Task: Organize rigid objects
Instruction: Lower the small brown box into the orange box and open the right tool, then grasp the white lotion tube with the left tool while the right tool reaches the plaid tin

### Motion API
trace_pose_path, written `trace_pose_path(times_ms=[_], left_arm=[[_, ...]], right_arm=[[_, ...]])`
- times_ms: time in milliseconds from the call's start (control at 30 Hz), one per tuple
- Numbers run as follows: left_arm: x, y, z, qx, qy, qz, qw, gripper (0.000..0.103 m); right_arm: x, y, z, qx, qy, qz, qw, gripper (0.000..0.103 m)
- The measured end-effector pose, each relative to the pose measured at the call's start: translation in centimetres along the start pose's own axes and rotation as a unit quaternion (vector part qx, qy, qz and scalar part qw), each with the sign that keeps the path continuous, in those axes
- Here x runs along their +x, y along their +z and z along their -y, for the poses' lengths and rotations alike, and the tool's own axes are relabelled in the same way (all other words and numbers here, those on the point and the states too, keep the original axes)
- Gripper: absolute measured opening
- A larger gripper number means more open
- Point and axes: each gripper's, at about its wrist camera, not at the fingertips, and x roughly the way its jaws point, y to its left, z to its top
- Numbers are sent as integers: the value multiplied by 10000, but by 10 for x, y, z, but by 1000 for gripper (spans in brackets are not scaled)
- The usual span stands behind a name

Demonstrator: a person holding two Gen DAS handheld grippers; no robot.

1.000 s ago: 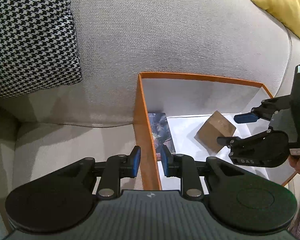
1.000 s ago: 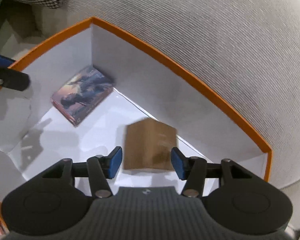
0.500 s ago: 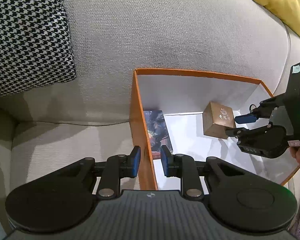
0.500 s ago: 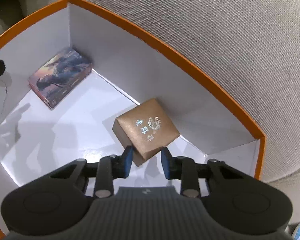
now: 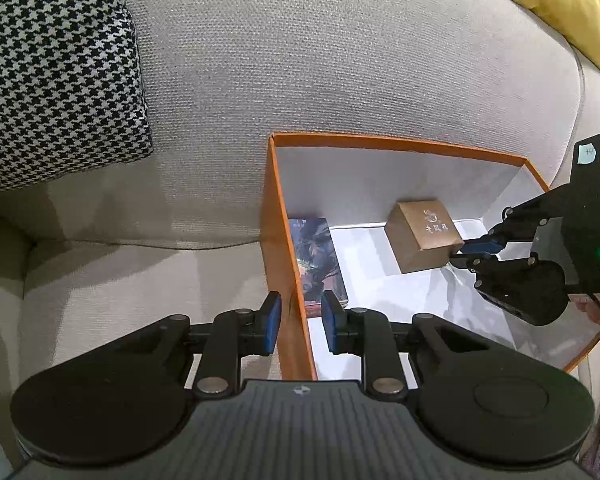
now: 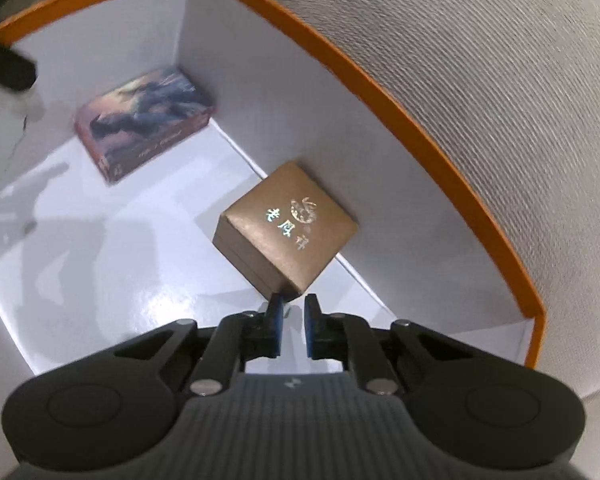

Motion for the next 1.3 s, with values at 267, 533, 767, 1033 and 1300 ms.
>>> trace_pose_path(times_ms=[267,533,767,1033,1300], left_arm=[[-55,-21,2,-24,-99,574,9983,28],[-121,-79,13,43,-520,729,9960,28],[-126,-143,47,468,-667,652,9945,28],[-95,-187,99,1289,-372,853,9873,41],[-71,-206,137,2342,101,1016,9668,58]], right_arm=[[-48,-6,-6,448,57,479,9978,12],[-143,-50,-25,1313,192,1504,9797,12],[-187,-121,-63,2222,495,1871,9556,20],[-151,-191,-102,3652,841,1429,9161,22],[-127,-208,-110,3840,860,1365,9091,23]])
